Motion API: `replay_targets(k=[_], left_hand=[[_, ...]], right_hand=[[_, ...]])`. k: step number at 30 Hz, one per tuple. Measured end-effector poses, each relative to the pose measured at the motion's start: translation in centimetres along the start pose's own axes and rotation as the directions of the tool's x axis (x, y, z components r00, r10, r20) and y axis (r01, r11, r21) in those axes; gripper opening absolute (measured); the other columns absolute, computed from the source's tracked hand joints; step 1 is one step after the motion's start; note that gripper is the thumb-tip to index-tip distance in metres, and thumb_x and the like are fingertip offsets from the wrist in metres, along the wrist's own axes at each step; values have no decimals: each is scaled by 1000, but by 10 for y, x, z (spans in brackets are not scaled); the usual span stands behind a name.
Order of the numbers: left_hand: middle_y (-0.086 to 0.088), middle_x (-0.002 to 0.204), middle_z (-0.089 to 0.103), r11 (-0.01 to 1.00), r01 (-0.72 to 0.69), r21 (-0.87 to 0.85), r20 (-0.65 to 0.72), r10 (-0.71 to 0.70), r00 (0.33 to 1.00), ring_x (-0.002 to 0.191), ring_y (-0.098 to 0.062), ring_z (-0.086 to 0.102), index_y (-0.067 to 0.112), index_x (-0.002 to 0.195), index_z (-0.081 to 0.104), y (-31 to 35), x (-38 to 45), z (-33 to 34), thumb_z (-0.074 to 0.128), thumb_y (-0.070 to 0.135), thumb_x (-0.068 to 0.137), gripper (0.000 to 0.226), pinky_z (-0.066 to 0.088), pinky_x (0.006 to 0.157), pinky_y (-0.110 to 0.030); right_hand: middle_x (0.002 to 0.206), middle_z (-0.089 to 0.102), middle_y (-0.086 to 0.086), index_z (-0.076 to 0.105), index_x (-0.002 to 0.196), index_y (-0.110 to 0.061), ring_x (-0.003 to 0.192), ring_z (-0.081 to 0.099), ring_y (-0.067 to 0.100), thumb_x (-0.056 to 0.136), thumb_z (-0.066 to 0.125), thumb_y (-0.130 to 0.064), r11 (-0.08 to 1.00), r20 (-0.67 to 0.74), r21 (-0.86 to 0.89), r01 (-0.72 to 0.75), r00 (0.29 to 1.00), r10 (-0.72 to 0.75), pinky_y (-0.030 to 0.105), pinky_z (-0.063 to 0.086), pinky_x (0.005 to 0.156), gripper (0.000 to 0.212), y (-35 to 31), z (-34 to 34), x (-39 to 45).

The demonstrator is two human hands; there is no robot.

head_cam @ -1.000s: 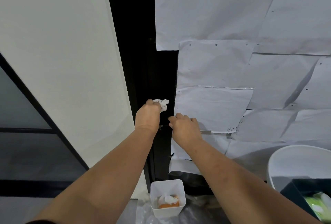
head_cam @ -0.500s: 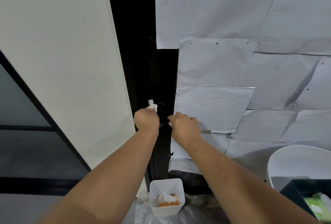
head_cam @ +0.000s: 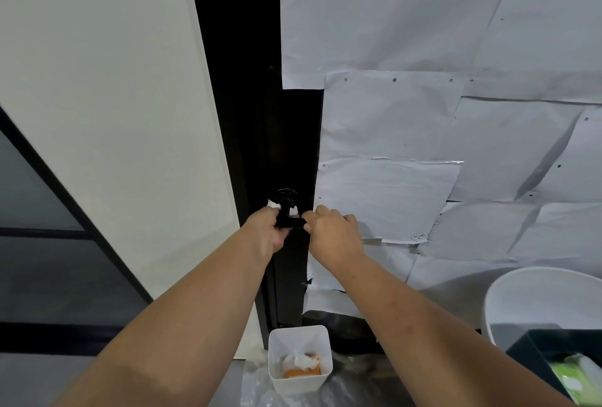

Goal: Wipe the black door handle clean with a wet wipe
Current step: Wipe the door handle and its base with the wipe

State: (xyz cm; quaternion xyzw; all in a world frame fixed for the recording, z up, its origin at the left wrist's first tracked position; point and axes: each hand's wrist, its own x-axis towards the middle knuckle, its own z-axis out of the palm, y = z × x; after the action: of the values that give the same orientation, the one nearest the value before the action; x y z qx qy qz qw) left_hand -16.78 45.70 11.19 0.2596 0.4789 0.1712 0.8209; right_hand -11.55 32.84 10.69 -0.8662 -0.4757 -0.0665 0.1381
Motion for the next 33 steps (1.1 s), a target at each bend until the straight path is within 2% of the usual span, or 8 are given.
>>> replay_targets(k=[3, 9, 14, 18, 22, 28, 30, 33], left_hand=[[-21, 82, 59, 1000, 6, -21, -18, -7, 1000, 80, -26, 67, -5, 117, 56, 0, -5, 3, 49, 9, 100, 23, 53, 72, -33], [-18, 80, 62, 998, 63, 11, -51, -62, 997, 60, -27, 63, -2, 108, 62, 5, -5, 10, 54, 6, 94, 18, 54, 42, -34], [-19, 78, 67, 997, 30, 72, 78, -35, 996, 75, -27, 65, -2, 97, 59, -1, -3, 2, 41, 7, 98, 20, 54, 79, -37], [-14, 93, 72, 988, -14, 151, 5, 13, 1000, 79, -24, 68, 5, 109, 61, -2, 2, -1, 49, 14, 98, 19, 51, 63, -34], [-15, 103, 69, 986, -131, 102, -64, 138, 988, 78, -25, 69, 3, 117, 60, -4, 3, -4, 63, 13, 93, 26, 54, 56, -35], [-6, 91, 68, 939, -299, 170, -207, 331, 920, 90, -25, 67, 11, 90, 66, -8, -1, -2, 78, 17, 81, 16, 57, 87, -40], [-1, 87, 69, 904, -369, 216, -223, 414, 882, 87, -22, 67, 17, 87, 70, -12, -1, -2, 78, 18, 79, 11, 57, 84, -37], [3, 84, 66, 771, -516, 374, -161, 601, 783, 73, -10, 61, 12, 95, 71, -18, -7, -2, 73, 15, 84, 11, 47, 60, -18]], right_hand=[[104, 58, 3, 55, 120, -22, 93, 56, 25, 95, 41, -17, 1000, -17, -1, 2, 1000, -2, 38, 35, 79, 30, 0, 0, 0], [105, 58, 1, 52, 126, -26, 94, 55, 24, 94, 41, -17, 1000, -13, 10, 11, 1000, -11, 36, 33, 78, 35, 0, 1, -1], [105, 57, 1, 51, 125, -27, 95, 55, 25, 93, 43, -17, 999, -10, -23, 34, 999, -34, 36, 32, 77, 34, 4, 2, 0], [104, 58, 4, 55, 118, -21, 93, 56, 26, 93, 42, -17, 999, 11, -25, 37, 999, -37, 38, 37, 79, 28, 4, 2, 2], [102, 60, 6, 57, 113, -16, 92, 58, 28, 95, 44, -19, 998, 36, -32, 44, 998, -43, 37, 39, 77, 23, 6, 2, 5], [105, 60, 6, 51, 113, -15, 96, 57, 29, 99, 32, -38, 993, 117, -114, -25, 992, 39, 41, 40, 81, 33, 12, -4, 3], [105, 59, 9, 49, 113, -12, 95, 55, 30, 100, 31, -35, 998, 180, -58, -2, 984, 12, 40, 41, 78, 32, 19, -4, 4], [104, 57, 12, 50, 111, -9, 95, 52, 30, 100, 33, -29, 998, 263, 60, 9, 964, -25, 37, 39, 75, 29, 29, -3, 8]])
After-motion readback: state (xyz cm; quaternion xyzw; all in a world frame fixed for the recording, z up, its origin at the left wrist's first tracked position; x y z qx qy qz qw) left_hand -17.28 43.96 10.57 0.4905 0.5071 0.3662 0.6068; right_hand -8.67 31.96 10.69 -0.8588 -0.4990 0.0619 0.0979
